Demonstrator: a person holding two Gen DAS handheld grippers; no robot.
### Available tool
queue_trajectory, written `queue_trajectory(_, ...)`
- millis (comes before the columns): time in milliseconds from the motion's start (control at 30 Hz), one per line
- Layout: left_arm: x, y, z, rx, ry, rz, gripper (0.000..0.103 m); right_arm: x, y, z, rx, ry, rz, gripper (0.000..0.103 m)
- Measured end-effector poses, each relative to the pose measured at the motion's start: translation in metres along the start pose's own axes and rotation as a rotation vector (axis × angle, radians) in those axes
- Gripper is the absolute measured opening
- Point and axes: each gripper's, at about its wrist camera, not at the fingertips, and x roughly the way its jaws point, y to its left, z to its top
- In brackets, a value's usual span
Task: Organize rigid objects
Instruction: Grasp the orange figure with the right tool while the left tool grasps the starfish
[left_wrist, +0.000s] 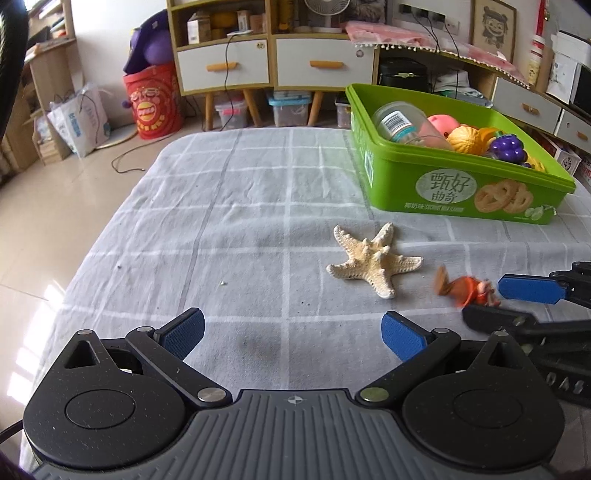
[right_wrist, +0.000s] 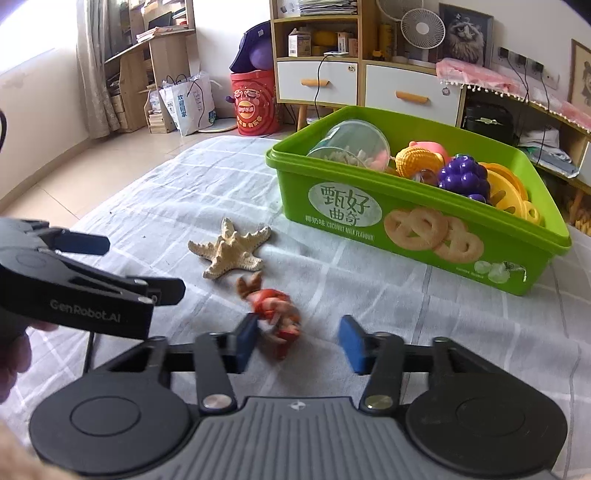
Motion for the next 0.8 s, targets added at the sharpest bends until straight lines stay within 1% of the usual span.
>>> queue_trajectory(133,0.003,-0.002,-0.001,-0.003,-0.003,-0.01,0.101,-0.001,-0.01,0.002,0.043,0.01,0.001,0.006)
queue_trajectory(300,0.007,-0.014,-0.002,0.008,-0.011,-0.044,0.101,-0.004,-0.024,0.002,0.089,0.01,-0.03,0.006)
queue_trajectory(500,0.011,-0.032,-0.002,0.071,-0.046,-0.09,0.1,-0.009,-0.034,-0.002,0.109,0.012,-0.064,0.006)
queue_trajectory(600,0.014,-0.037,-0.001,0.086,-0.062,-0.104,0.099,-0.014,-0.041,-0.004,0.126,0.006,-0.059,0.006)
queue_trajectory(667,0.015,-0.038,0.001,0.095,-0.073,-0.108,0.098,-0.016,-0.043,-0.004,0.122,0.008,-0.071,0.006)
queue_trajectory(800,0.019,-0.037,0.002,0.096,-0.096,-0.117,0.096,-0.018,-0.046,-0.007,0.134,0.0,-0.059,0.006)
